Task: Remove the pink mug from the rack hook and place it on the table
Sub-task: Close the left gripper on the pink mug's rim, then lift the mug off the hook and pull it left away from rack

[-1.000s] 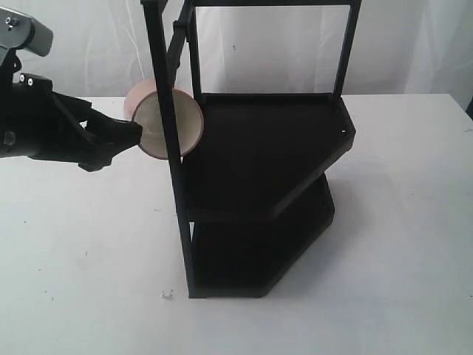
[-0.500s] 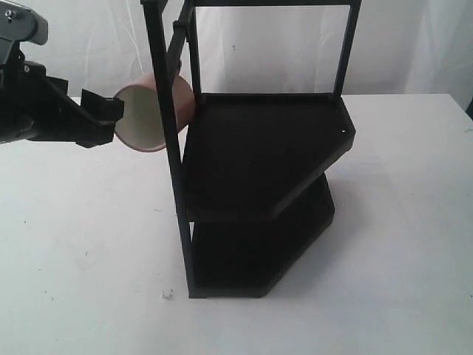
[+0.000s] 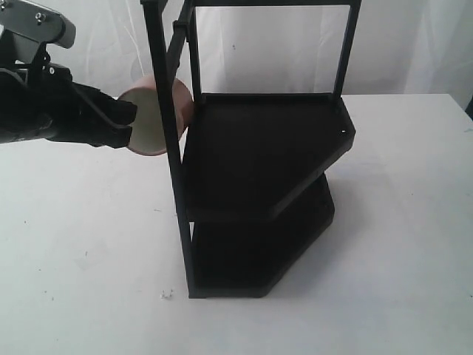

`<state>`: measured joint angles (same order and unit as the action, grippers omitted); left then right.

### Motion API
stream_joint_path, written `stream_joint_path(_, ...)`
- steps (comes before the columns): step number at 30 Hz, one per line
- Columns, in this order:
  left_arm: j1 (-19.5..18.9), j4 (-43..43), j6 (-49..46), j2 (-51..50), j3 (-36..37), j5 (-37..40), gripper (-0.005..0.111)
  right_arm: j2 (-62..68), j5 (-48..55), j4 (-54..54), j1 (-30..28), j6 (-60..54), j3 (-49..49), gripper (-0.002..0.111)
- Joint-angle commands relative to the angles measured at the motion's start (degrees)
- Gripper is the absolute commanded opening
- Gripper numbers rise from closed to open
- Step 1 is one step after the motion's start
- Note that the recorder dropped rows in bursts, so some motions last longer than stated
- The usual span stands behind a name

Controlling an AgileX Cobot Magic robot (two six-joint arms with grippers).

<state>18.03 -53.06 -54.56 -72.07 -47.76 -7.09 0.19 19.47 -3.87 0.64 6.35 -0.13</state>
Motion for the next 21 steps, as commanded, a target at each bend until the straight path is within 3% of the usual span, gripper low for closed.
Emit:
stream_joint_path(1,0.4,-0.6,0.6,0.0,-0.2,1.3,0.041,-0.2,-0.2,-0.4,0.3,-0.1,0.1,0.000)
stream_joint_path(11,0.4,-0.6,0.6,-0.1,-0.2,4.0,0.000,-0.2,-0.2,-0.4,0.3,-0.1,0.1,0.000)
stream_joint_path(21,0.4,-0.6,0.6,-0.1,-0.2,5.1,0.000,-0.2,-0.2,-0.4,0.3,-0.1,0.1,0.000)
